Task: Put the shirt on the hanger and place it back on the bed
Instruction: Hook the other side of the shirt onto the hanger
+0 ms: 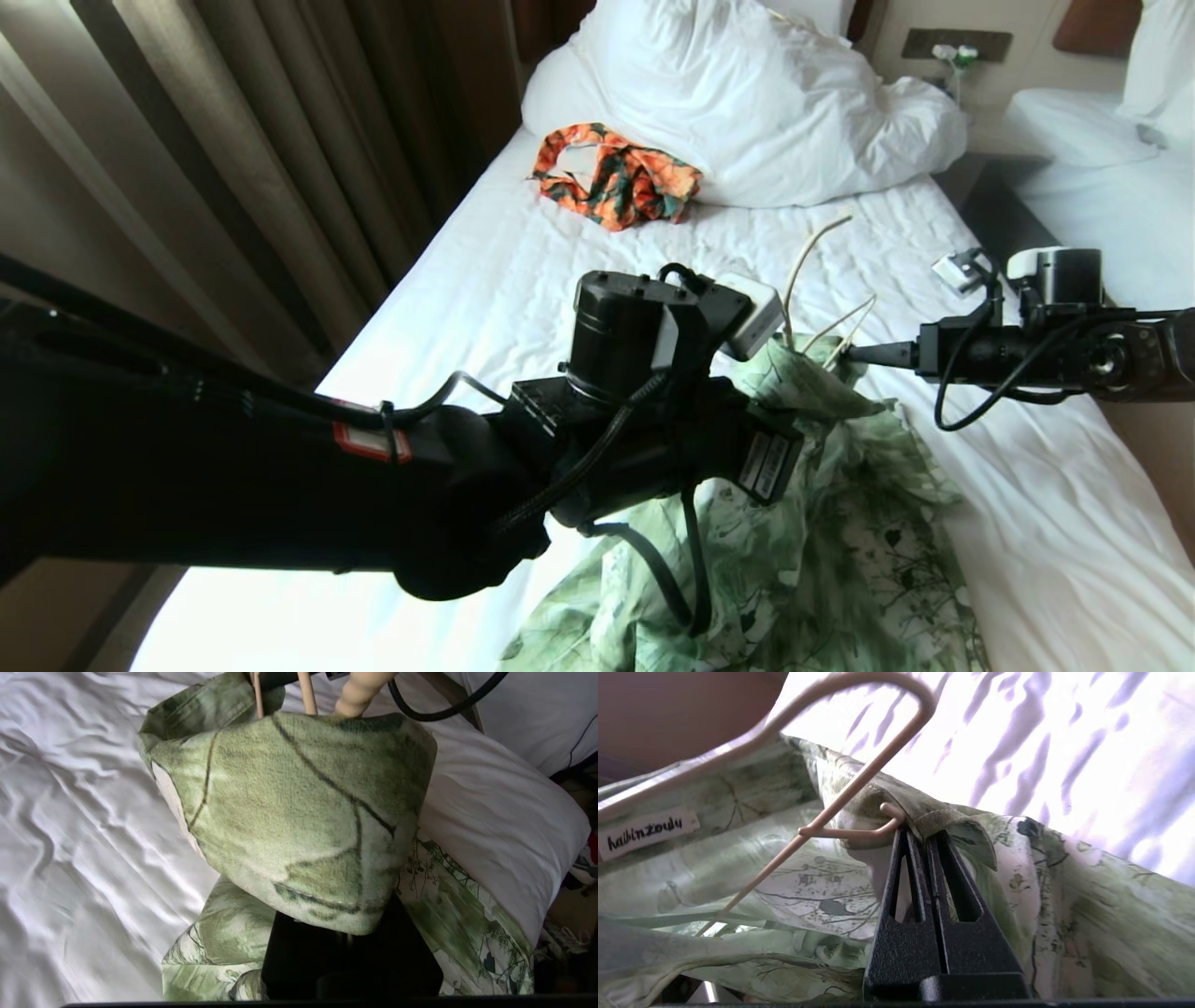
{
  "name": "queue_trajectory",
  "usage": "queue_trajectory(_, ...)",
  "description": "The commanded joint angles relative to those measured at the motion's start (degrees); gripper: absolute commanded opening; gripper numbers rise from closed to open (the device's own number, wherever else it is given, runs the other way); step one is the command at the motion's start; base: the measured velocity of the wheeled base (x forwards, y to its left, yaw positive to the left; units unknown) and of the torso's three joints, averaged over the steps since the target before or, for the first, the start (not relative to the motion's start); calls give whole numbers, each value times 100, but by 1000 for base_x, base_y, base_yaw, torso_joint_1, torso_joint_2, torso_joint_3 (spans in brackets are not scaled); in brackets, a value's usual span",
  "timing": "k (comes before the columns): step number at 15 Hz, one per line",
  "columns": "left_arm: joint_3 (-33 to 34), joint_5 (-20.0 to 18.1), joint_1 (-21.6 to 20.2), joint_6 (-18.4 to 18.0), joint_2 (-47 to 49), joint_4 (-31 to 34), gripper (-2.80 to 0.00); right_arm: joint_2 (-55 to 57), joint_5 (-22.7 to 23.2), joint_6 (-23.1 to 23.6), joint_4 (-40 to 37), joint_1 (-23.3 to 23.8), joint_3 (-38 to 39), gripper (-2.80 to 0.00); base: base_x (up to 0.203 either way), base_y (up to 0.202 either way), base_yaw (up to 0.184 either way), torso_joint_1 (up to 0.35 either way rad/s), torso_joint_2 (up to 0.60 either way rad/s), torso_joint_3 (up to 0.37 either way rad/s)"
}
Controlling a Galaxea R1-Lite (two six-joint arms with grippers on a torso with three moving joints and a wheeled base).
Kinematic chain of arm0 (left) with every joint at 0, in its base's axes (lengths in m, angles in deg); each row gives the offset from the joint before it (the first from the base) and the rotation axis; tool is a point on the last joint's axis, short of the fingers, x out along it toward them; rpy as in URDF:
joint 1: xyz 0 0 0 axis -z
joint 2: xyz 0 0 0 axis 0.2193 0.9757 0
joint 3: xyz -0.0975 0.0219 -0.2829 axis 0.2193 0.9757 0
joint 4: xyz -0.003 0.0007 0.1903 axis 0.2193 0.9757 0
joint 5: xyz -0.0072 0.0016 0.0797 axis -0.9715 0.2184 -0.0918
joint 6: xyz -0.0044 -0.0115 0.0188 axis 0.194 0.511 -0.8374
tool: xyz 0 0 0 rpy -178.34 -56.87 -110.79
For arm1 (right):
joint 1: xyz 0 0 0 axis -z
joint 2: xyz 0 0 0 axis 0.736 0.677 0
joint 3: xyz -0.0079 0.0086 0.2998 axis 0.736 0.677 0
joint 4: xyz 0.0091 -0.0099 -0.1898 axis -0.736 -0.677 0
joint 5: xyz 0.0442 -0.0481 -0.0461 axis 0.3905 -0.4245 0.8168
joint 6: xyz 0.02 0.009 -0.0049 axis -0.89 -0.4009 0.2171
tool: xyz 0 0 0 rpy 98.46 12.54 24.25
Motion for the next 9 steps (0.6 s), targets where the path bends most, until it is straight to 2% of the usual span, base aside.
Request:
queue_trajectory(1,310,3,11,4,-34,-178,-280,-7,32,-2,10,26,-11,-280,0,0,0,0,0,0)
queue_trajectory(5,932,12,22,24,-96,-650,-280,-50,32,-5,6,70,-51,-280,0,0,0,0,0,0)
queue_trajectory(9,1054,128,54,22,-179,-669,-280,-200,32,-202,15,144,-69,-280,0,0,0,0,0,0)
